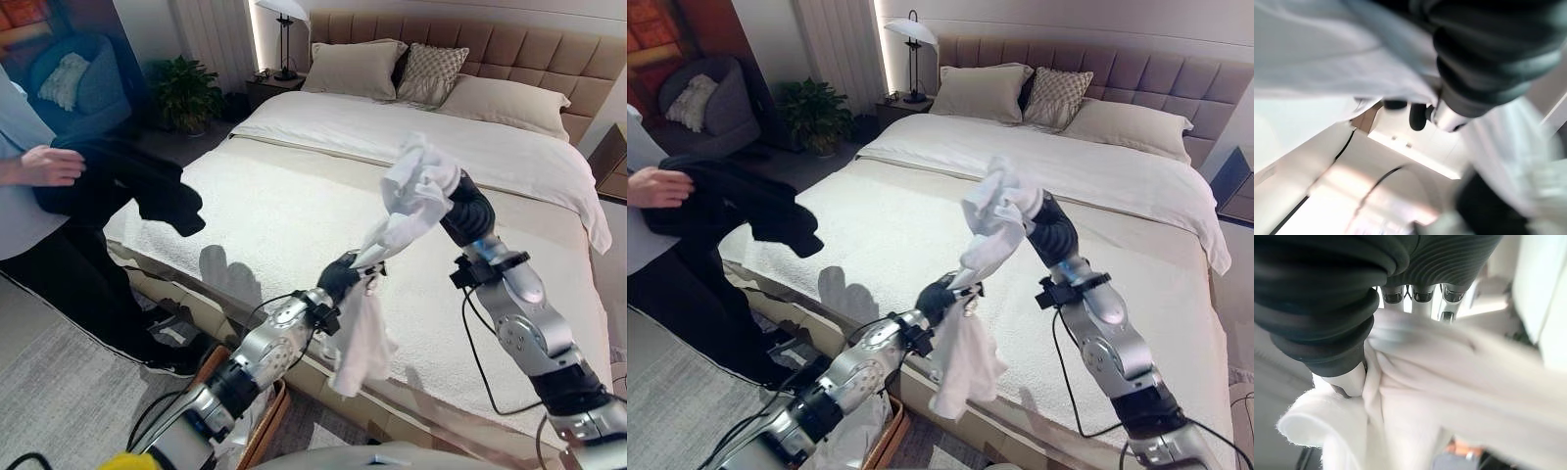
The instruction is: Pick up clothes into the bucket
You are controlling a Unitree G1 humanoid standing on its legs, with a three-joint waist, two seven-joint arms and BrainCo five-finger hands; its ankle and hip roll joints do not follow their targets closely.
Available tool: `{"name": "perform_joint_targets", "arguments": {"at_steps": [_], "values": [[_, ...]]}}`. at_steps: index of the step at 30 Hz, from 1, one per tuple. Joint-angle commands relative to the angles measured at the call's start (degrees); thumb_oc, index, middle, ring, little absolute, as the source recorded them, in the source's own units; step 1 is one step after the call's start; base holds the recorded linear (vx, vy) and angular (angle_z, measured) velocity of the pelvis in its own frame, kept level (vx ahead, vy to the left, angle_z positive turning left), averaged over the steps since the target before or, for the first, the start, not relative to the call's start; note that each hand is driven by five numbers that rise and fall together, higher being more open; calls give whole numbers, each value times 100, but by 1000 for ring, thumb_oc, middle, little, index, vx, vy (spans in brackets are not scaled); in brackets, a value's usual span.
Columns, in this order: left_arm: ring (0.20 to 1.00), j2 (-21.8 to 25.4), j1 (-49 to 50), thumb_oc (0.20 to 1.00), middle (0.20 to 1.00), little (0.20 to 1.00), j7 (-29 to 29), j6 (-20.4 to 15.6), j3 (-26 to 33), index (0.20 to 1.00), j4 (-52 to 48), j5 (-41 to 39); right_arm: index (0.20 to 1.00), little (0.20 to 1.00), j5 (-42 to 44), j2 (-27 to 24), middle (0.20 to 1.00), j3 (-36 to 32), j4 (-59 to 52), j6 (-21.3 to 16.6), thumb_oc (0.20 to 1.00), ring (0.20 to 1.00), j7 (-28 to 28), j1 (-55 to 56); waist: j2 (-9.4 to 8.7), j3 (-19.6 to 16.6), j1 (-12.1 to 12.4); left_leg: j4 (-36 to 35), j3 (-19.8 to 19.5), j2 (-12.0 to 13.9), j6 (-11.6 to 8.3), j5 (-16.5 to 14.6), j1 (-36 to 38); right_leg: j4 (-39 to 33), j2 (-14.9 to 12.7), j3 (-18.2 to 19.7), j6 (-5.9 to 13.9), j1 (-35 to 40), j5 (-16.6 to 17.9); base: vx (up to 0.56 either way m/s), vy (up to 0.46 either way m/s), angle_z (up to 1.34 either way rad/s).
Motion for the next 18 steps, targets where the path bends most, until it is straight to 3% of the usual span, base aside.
{"name": "perform_joint_targets", "arguments": {"at_steps": [1,2,3,4,7,8,9,12,14,15,18], "values": [[200,609,453,200,200,200,-132,-521,947,200,-285,346,341,341,-163,235,341,-1260,-97,-680,341,341,-326,71,-293,-152,57,570,16,-185,122,-555,-217,539,-202,-97,167,-108,-313,0,0,0],[200,685,687,200,200,200,-173,-562,1186,200,-384,314,479,479,-214,283,479,-1347,-69,-675,479,479,-312,202,-298,-149,68,571,21,-183,123,-559,-218,537,-204,-94,167,-110,-314,0,0,0],[200,740,960,200,200,200,-207,-583,1498,200,-492,284,771,771,-240,422,771,-1499,31,-664,771,771,-318,393,-301,-142,77,577,24,-184,124,-568,-219,540,-201,-92,168,-119,-318,0,0,0],[200,781,1220,200,200,200,-238,-611,1829,200,-587,253,1000,1000,-300,540,1000,-1673,62,-641,1000,1000,-307,613,-294,-131,88,579,25,-185,127,-571,-222,536,-195,-89,166,-121,-323,24,-8,-5],[200,897,1899,200,200,200,-321,-653,2683,200,-886,239,1000,1000,-662,750,1000,-1976,246,-510,1000,1000,-197,1172,-300,-120,104,603,18,-179,126,-581,-244,543,-183,-76,157,-139,-335,7,-4,-1],[200,877,2160,200,200,200,-328,-771,3228,200,-964,306,1000,1000,-1261,775,1000,-2167,576,-433,1000,1000,-229,1454,-294,-92,128,621,21,-180,126,-587,-264,551,-179,-68,154,-156,-346,0,0,0],[200,875,2175,200,200,200,-327,-767,3237,200,-974,307,1000,1000,-1272,776,1000,-2156,577,-434,1000,1000,-235,1453,-294,-96,122,623,22,-179,126,-591,-264,553,-178,-67,154,-156,-349,0,0,0],[200,661,2536,200,200,200,-252,-961,4011,200,-1216,358,1000,1000,-2315,801,1000,-2251,1337,-298,1000,1000,-395,1847,-271,-48,129,642,11,-174,126,-607,-277,581,-168,-57,145,-173,-377,0,0,0],[200,637,2587,200,200,200,-209,-1015,4127,200,-1296,365,1000,1000,-2447,789,1000,-2215,1587,-273,1000,1000,-399,1896,-267,-36,130,651,6,-178,127,-611,-284,592,-168,-50,141,-183,-381,0,0,0],[200,544,2624,200,200,200,-143,-1120,4386,200,-1475,306,1000,1000,-2769,864,1000,-2051,2398,-203,1000,1000,-505,1984,-251,9,130,664,5,-185,122,-611,-306,628,-168,-72,136,-205,-393,-5,16,3],[200,448,2661,200,200,200,-30,-1253,4599,200,-1630,263,1000,1000,-3169,971,1000,-1875,3278,-102,1000,1000,-661,2083,-232,50,146,662,-11,-189,120,-614,-316,652,-167,-91,129,-222,-410,0,9,3]]}}
